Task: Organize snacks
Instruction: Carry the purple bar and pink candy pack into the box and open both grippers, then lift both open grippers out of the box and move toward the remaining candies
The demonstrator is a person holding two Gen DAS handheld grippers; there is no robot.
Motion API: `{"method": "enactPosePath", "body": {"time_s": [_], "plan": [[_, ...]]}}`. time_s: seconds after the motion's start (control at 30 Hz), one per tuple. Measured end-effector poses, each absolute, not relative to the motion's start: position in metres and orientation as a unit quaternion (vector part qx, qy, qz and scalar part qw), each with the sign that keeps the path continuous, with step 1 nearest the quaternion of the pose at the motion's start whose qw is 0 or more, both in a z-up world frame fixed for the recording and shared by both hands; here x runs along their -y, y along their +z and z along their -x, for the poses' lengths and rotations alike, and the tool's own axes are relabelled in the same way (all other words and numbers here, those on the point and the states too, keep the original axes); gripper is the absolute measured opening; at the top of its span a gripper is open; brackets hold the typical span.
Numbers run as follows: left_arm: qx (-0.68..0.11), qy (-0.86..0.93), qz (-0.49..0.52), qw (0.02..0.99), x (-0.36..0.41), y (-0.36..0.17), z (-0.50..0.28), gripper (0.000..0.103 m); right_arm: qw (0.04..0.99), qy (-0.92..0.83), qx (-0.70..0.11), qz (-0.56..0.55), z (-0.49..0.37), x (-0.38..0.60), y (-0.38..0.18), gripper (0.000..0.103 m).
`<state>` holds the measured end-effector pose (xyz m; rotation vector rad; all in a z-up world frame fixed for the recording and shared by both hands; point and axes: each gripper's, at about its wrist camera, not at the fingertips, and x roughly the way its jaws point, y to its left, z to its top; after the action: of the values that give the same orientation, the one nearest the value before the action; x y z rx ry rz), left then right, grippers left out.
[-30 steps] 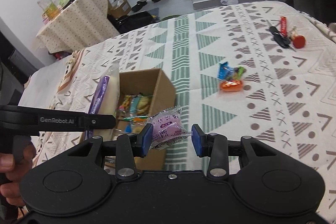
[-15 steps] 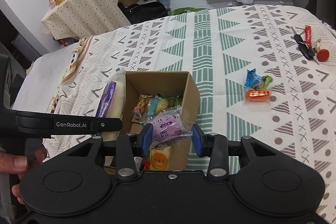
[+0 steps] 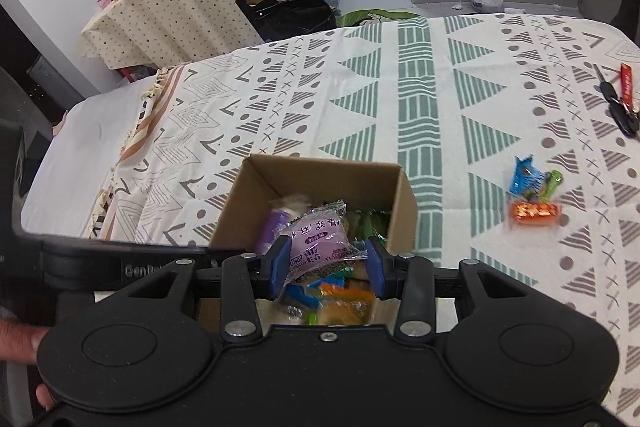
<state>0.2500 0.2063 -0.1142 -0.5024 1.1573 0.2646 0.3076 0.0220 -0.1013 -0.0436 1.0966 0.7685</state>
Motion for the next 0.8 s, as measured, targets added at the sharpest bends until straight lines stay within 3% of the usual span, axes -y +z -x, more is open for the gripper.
{"method": "enactPosePath", "body": {"time_s": [0.07, 0.13, 0.27, 0.53, 0.8], "plan": [[-0.542, 0.123, 0.235, 0.798, -0.206, -0.114, -0.249, 0.047, 0.784, 0.344, -0.517, 0.026, -0.31, -0.024, -0.105, 0.046], [-0.54, 0.122, 0.236, 0.799, -0.205, -0.113, -0.248, 0.054, 0.782, 0.343, -0.521, 0.026, -0.31, -0.021, -0.107, 0.06], [-0.538, 0.127, 0.238, 0.798, -0.201, -0.111, -0.245, 0.074, 0.783, 0.334, -0.524, 0.025, -0.308, -0.006, -0.105, 0.072], [-0.528, 0.13, 0.233, 0.806, -0.187, -0.101, -0.237, 0.083, 0.793, 0.315, -0.522, 0.021, -0.303, 0.041, -0.101, 0.089], [-0.525, 0.124, 0.218, 0.813, -0.163, -0.089, -0.232, 0.085, 0.804, 0.283, -0.522, 0.034, -0.293, 0.08, -0.104, 0.095]]}}
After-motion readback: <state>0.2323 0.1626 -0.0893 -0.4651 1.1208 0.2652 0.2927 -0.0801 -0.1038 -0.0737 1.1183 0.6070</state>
